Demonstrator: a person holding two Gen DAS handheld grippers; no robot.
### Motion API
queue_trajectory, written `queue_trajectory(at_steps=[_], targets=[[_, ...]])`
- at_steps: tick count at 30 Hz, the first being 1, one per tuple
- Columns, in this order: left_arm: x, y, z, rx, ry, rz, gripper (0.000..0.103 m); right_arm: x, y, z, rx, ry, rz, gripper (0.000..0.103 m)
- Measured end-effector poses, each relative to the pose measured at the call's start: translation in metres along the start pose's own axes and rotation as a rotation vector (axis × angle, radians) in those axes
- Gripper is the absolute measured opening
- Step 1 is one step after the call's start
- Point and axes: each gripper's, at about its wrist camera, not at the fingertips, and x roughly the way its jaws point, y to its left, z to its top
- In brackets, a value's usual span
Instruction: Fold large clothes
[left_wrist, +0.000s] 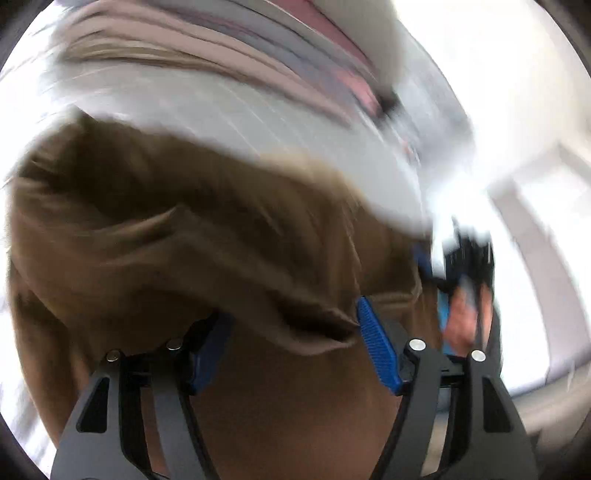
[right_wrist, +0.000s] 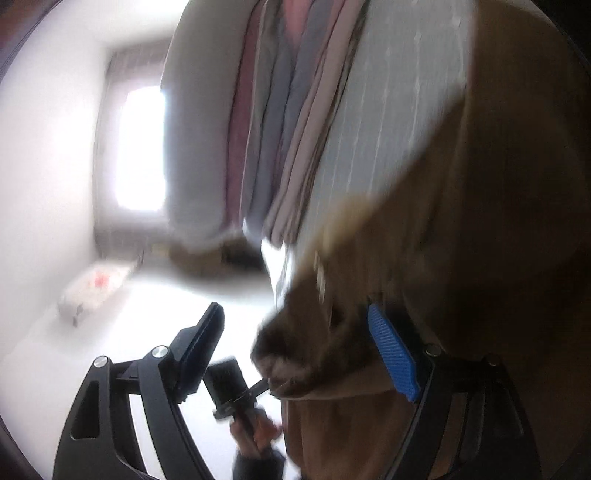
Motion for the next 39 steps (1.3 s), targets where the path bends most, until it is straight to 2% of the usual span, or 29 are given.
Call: queue_trajectory(at_steps=[2,4,5,8,12,15,17,19,22,24,26,28,29,31,33,34,35,37,38,39], targets=[[-0.008,0.034,0.014,-0.169,-0.110,-0.016,0.066,-0.003,0.003,0.007,0.002,-0.055,0.016,0.078],[-0.015,0.061,0.016,-0.294,-0.154,-0.070,0.066,-0.004,0.019,-0.002,-0.090,-0.036,0.009,0.078],[-0.020,0.064,0.013,-0.294,-0.165,-0.079,0.066,-0.007,0.024,-0.008,-0.126,-0.016,-0.002,0.078],[-0.028,0.046,-0.002,-0.176,-0.170,-0.062,0.066,-0.018,0.033,-0.033,-0.200,0.072,-0.017,0.078],[-0.028,0.017,-0.036,-0.060,-0.091,-0.123,0.071,-0.051,0.015,-0.045,-0.154,0.103,-0.062,0.081],[-0.021,0.003,-0.052,-0.026,-0.036,-0.146,0.075,-0.049,-0.001,-0.023,-0.091,0.090,-0.082,0.082],[-0.011,-0.002,-0.051,-0.003,-0.032,-0.103,0.075,-0.034,-0.003,0.005,-0.066,0.075,-0.054,0.082],[-0.009,0.000,-0.045,-0.015,-0.049,-0.075,0.075,-0.014,-0.008,0.043,-0.084,0.017,-0.138,0.081],[-0.002,0.011,-0.031,0.011,-0.087,0.040,0.075,-0.009,-0.027,0.074,-0.025,-0.086,-0.246,0.082],[-0.002,0.025,-0.025,-0.005,-0.084,0.042,0.075,-0.016,-0.028,0.074,-0.008,-0.102,-0.186,0.082],[-0.011,0.033,-0.027,-0.030,-0.093,0.006,0.075,-0.020,-0.007,0.051,-0.094,-0.028,-0.103,0.082],[-0.021,0.032,-0.027,-0.017,-0.117,-0.013,0.075,-0.018,0.011,0.012,-0.159,0.131,-0.053,0.082],[-0.026,0.027,-0.027,-0.022,-0.126,-0.057,0.075,-0.017,0.014,-0.003,-0.175,0.192,-0.051,0.082],[-0.036,0.019,-0.041,-0.021,-0.128,-0.156,0.075,-0.006,0.015,-0.032,-0.205,0.315,-0.106,0.082],[-0.049,0.011,-0.065,-0.020,-0.176,-0.241,0.075,0.002,0.008,-0.042,-0.238,0.345,-0.113,0.082],[-0.052,0.008,-0.076,-0.023,-0.205,-0.264,0.077,0.009,0.000,-0.039,-0.253,0.317,-0.155,0.082],[-0.048,0.004,-0.085,-0.008,-0.214,-0.231,0.077,0.012,-0.010,-0.031,-0.256,0.289,-0.178,0.082],[-0.034,0.004,-0.090,0.083,-0.220,-0.095,0.077,0.017,-0.038,-0.004,-0.220,0.209,-0.166,0.077],[-0.027,0.011,-0.086,0.093,-0.211,-0.038,0.077,0.018,-0.047,0.004,-0.167,0.179,-0.141,0.068],[-0.020,0.025,-0.080,0.056,-0.196,-0.005,0.073,0.014,-0.047,0.009,-0.127,0.147,-0.102,0.067]])
